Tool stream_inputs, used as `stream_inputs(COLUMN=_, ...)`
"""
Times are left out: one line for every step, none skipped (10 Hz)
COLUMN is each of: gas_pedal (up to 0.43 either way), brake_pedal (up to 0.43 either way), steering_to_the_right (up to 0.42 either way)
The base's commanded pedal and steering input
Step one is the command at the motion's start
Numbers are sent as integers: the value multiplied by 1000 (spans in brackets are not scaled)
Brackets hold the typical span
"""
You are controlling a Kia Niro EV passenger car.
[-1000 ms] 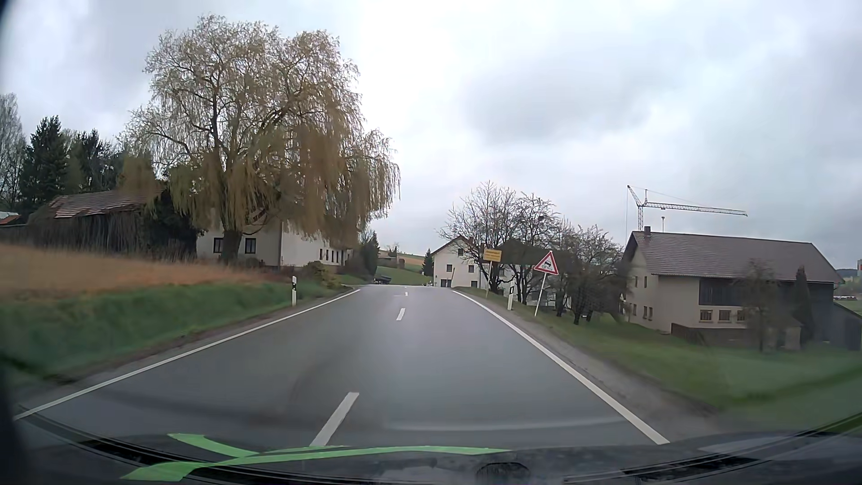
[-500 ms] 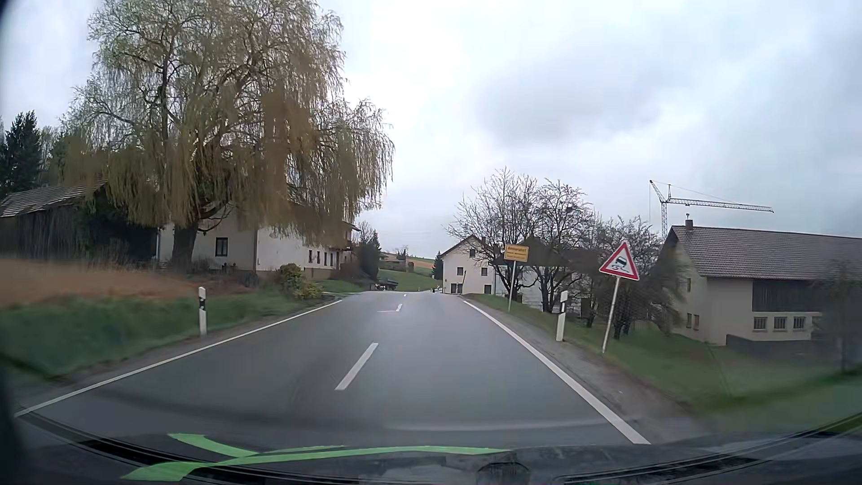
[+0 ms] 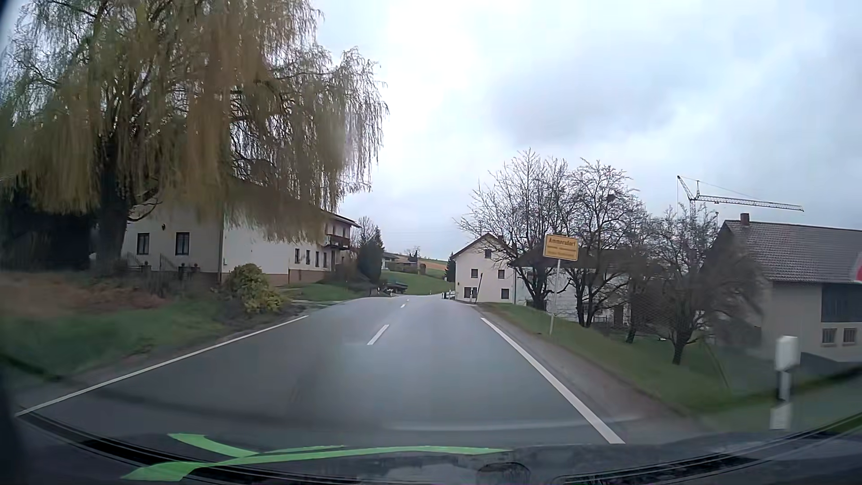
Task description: Follow the waypoints while adhering to traffic rules and regulations
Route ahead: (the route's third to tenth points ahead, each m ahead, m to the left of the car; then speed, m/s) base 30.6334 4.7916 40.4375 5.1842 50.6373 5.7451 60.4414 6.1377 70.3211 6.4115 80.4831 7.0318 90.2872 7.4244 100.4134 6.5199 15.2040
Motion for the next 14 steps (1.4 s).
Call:
stream_inputs(gas_pedal=0, brake_pedal=0, steering_to_the_right=-19)
stream_inputs(gas_pedal=0, brake_pedal=0, steering_to_the_right=-19)
stream_inputs(gas_pedal=0, brake_pedal=0, steering_to_the_right=-19)
stream_inputs(gas_pedal=0, brake_pedal=0, steering_to_the_right=-19)
stream_inputs(gas_pedal=0, brake_pedal=0, steering_to_the_right=-19)
stream_inputs(gas_pedal=0, brake_pedal=0, steering_to_the_right=-19)
stream_inputs(gas_pedal=0, brake_pedal=0, steering_to_the_right=-18)
stream_inputs(gas_pedal=0, brake_pedal=0, steering_to_the_right=-16)
stream_inputs(gas_pedal=0, brake_pedal=0, steering_to_the_right=-13)
stream_inputs(gas_pedal=0, brake_pedal=0, steering_to_the_right=-9)
stream_inputs(gas_pedal=0, brake_pedal=0, steering_to_the_right=-9)
stream_inputs(gas_pedal=0, brake_pedal=0, steering_to_the_right=-9)
stream_inputs(gas_pedal=0, brake_pedal=0, steering_to_the_right=-10)
stream_inputs(gas_pedal=0, brake_pedal=0, steering_to_the_right=-12)
